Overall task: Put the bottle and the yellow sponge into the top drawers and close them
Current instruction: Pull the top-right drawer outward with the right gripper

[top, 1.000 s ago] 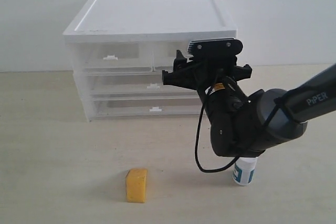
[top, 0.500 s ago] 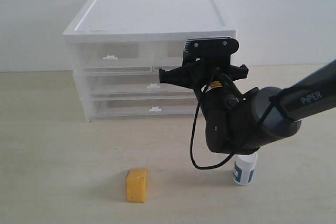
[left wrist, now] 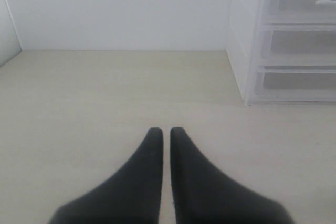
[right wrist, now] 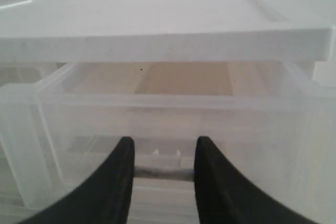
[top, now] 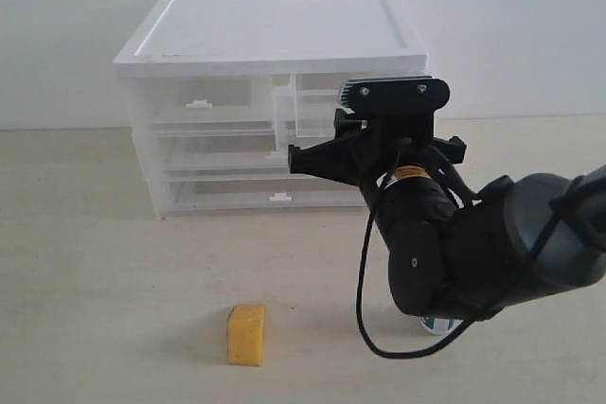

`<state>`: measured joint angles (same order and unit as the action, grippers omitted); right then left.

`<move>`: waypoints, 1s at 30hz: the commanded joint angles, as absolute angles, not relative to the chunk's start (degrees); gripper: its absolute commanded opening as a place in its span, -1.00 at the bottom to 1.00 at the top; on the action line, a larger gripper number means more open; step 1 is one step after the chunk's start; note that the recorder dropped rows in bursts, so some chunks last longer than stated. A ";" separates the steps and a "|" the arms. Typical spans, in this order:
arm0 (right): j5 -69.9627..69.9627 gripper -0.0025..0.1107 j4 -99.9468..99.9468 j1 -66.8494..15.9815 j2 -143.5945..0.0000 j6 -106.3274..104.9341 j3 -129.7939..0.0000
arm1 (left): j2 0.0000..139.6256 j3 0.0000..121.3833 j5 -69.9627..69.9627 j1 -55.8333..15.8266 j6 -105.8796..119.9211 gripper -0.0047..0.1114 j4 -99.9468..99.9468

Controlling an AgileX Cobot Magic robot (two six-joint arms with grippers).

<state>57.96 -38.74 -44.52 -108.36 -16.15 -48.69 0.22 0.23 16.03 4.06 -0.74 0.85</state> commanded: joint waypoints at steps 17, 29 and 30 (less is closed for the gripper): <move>58.19 -0.92 -46.35 -52.67 -102.82 -18.31 -40.68 | 0.00 0.00 15.87 4.26 -0.57 -0.84 0.62; 51.25 0.52 -48.32 -52.67 -101.42 -17.19 -40.68 | 0.00 0.00 15.87 4.26 -0.57 -0.84 0.62; 50.23 0.51 -49.60 -52.67 -100.72 -17.84 -40.68 | 0.00 0.00 15.87 4.26 -0.57 -0.84 0.62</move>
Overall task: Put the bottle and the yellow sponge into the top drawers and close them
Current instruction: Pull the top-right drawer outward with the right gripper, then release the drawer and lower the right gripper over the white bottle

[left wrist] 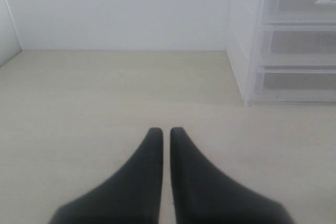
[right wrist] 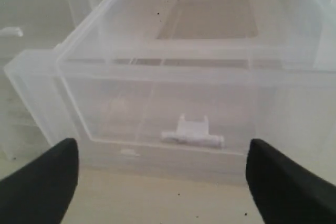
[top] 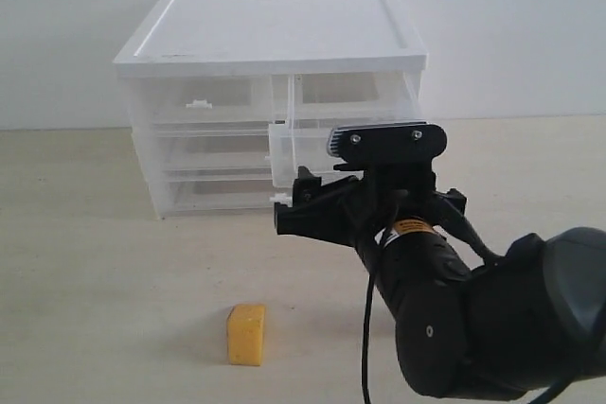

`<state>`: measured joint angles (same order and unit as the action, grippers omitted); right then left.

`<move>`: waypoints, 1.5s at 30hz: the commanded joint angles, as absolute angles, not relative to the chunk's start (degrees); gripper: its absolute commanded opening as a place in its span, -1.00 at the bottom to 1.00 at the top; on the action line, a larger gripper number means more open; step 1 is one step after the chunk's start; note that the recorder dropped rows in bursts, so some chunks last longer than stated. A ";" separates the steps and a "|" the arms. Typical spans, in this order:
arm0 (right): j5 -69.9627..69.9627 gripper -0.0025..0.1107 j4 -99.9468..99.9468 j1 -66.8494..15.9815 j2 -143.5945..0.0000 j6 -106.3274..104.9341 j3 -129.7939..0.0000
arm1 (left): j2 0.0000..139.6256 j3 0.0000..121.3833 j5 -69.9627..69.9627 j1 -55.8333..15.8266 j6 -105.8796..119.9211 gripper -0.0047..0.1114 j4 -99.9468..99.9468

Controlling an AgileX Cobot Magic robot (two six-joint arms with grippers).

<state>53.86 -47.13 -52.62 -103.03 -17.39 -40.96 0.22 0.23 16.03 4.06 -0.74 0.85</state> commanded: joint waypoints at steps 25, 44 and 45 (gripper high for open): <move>7.00 -0.93 -70.56 -52.56 -83.34 -64.79 -40.68 | 0.00 0.00 15.87 4.26 -0.57 -0.84 0.62; -51.17 -0.96 -39.05 -33.19 -82.91 -55.08 -49.93 | 0.00 0.00 15.98 4.26 -0.57 -0.84 0.62; -53.29 -0.96 -34.46 -33.14 -82.91 -51.12 -51.25 | 0.00 0.00 15.85 4.26 -0.57 -0.84 0.62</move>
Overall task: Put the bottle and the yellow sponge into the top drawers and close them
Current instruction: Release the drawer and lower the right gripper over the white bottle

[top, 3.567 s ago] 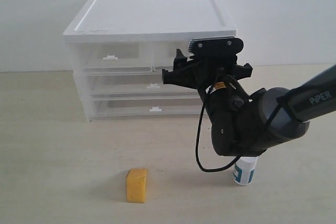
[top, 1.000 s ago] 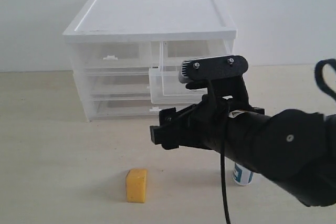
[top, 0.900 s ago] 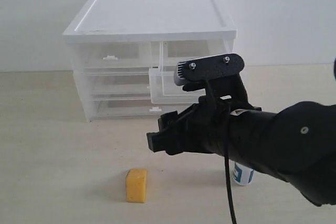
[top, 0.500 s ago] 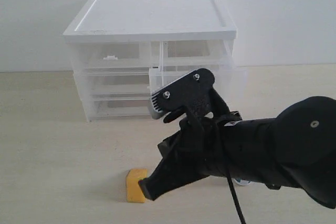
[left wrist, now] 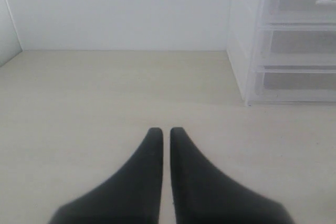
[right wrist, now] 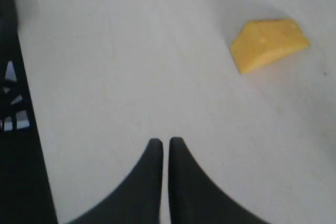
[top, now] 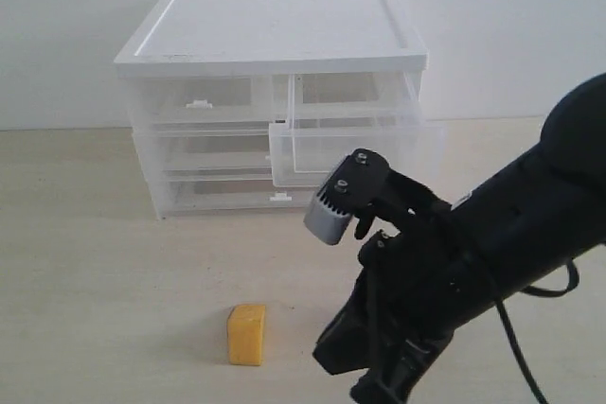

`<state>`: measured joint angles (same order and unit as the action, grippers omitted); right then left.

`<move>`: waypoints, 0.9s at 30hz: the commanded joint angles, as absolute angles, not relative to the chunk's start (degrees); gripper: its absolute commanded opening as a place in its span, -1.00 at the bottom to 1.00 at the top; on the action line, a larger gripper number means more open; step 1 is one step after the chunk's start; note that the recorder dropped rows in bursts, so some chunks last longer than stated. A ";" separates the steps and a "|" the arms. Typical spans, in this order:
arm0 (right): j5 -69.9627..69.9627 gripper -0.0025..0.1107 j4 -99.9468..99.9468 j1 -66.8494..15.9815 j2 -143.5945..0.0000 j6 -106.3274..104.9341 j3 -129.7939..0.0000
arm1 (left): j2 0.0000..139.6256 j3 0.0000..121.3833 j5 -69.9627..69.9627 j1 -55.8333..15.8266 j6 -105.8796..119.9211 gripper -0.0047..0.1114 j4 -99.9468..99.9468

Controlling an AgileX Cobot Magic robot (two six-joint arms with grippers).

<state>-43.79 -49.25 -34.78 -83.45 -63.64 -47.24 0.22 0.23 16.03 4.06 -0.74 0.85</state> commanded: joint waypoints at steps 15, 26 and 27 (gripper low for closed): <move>-58.44 -0.96 1.08 -31.56 -82.91 -23.72 -58.94 | 0.00 0.00 15.96 4.26 -0.57 -0.84 0.62; -52.57 0.23 -11.40 -20.61 -83.02 -32.17 -58.20 | 0.00 0.00 15.85 4.26 -0.57 -0.84 0.62; -51.68 0.35 -13.46 -20.61 -83.02 -34.03 -57.66 | 0.00 0.00 15.85 4.26 -0.57 -0.84 0.62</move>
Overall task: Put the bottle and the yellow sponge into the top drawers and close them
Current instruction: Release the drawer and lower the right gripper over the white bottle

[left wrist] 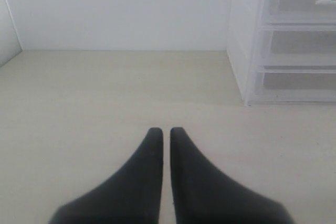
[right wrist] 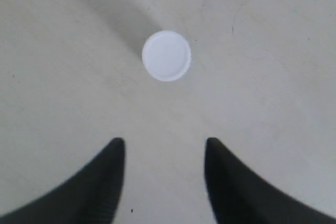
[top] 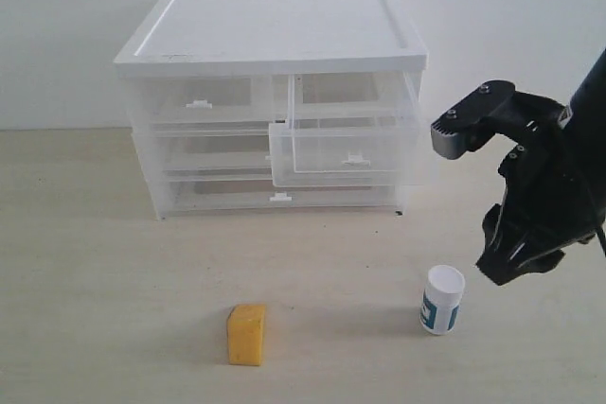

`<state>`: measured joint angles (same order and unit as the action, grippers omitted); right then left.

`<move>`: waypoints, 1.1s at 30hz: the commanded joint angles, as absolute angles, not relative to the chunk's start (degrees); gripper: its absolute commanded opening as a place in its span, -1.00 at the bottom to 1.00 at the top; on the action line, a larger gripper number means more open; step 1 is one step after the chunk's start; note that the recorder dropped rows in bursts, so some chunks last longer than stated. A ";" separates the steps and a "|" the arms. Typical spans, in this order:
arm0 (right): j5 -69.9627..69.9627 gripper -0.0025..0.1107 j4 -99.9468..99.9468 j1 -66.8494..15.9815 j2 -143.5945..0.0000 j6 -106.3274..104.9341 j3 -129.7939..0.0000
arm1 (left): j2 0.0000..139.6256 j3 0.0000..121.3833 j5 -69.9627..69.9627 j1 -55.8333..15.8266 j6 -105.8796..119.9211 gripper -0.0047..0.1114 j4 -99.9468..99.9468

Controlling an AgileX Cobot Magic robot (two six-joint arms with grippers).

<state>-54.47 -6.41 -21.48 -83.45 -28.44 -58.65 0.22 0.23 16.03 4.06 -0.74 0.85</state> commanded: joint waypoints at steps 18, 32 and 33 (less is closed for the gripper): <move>-38.94 0.38 -16.06 -20.61 -93.89 -36.17 -55.57 | 0.00 0.00 15.97 4.26 -0.57 -0.84 0.62; -31.44 0.28 -16.06 -20.61 -101.75 -36.62 -55.57 | 0.00 0.00 15.81 4.26 -0.57 -0.84 0.62; -31.12 0.28 -16.06 -20.61 -101.99 -36.62 -55.57 | 0.00 0.00 15.81 4.26 -0.57 -0.84 0.62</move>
